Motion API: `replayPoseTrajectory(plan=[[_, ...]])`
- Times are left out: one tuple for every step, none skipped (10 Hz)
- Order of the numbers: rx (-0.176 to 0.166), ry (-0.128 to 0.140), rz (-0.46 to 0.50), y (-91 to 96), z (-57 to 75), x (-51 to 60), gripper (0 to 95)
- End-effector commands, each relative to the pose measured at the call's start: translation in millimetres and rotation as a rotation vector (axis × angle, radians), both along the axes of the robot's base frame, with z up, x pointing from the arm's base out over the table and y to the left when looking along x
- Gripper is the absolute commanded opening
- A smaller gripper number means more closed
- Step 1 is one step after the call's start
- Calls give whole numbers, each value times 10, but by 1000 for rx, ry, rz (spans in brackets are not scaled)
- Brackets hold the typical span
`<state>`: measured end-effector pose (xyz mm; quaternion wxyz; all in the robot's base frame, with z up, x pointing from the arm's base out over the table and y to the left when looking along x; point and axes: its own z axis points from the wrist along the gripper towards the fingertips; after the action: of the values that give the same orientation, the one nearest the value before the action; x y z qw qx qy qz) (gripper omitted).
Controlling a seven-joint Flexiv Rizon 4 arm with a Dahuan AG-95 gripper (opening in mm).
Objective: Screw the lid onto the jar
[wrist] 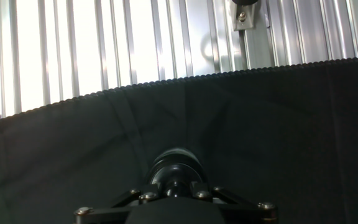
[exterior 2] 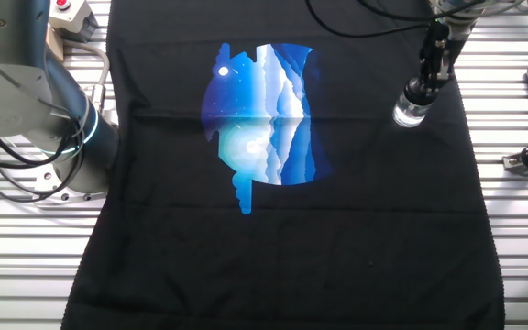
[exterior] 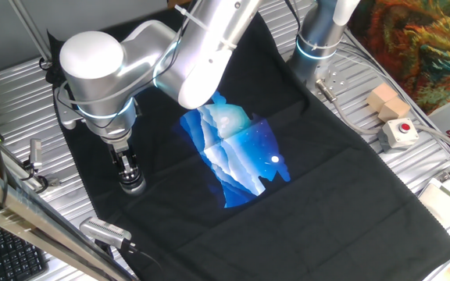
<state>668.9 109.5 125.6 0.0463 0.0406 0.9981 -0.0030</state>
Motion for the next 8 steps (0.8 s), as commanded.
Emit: replayPoseTrajectory(plan=[[-2,-1,0,0,-2,3,0],[-2,-2,0,0,-2,3,0],[-2,-4,0,0,-2,3,0],[-3,-6,2,0,-2,3,0],[-4,-6,3,0,-2,3,0],[-8,-6,7,0,-2,3,0],[-6,-6,9,0,-2,3,0],[-6,-6,11,0,-2,3,0]])
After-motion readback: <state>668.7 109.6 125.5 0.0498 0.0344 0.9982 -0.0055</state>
